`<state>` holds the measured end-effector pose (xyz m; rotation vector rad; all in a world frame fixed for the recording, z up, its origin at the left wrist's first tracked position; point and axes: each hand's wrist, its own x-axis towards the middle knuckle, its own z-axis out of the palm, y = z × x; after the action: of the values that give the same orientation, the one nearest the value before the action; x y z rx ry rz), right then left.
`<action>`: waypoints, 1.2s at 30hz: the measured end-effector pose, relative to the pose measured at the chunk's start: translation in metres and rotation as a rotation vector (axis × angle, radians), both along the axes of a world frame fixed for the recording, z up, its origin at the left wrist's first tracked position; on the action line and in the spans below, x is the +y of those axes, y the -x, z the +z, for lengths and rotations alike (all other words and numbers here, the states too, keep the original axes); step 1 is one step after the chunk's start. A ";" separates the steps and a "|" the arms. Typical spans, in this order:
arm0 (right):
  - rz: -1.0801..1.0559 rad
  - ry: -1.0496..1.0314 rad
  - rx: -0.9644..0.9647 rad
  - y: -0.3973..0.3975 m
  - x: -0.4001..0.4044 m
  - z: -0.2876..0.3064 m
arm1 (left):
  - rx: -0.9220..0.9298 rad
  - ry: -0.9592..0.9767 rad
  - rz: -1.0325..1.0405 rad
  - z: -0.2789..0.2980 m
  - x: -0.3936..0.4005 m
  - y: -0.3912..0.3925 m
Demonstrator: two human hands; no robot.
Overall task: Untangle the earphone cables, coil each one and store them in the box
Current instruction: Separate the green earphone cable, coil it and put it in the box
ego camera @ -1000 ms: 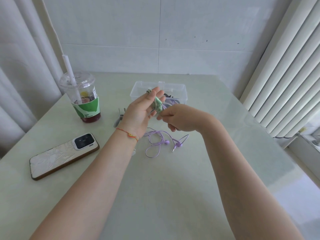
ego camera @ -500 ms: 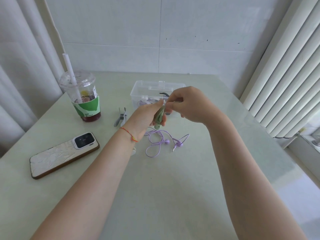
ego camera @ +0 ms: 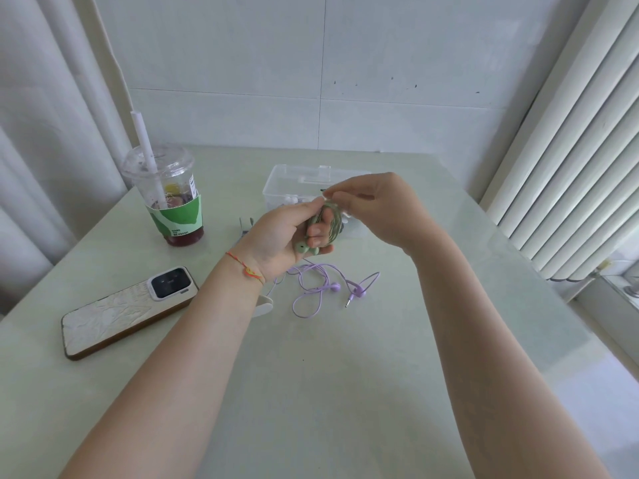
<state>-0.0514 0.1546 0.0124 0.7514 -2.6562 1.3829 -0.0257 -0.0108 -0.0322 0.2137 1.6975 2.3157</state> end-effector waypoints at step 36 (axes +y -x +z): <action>0.020 0.034 -0.079 0.009 -0.010 -0.019 | -0.139 -0.175 0.252 -0.006 0.006 0.009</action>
<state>-0.0606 0.1444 -0.0069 0.7367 -2.6832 1.4891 -0.0345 -0.0044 -0.0381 -0.1335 1.5315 2.5941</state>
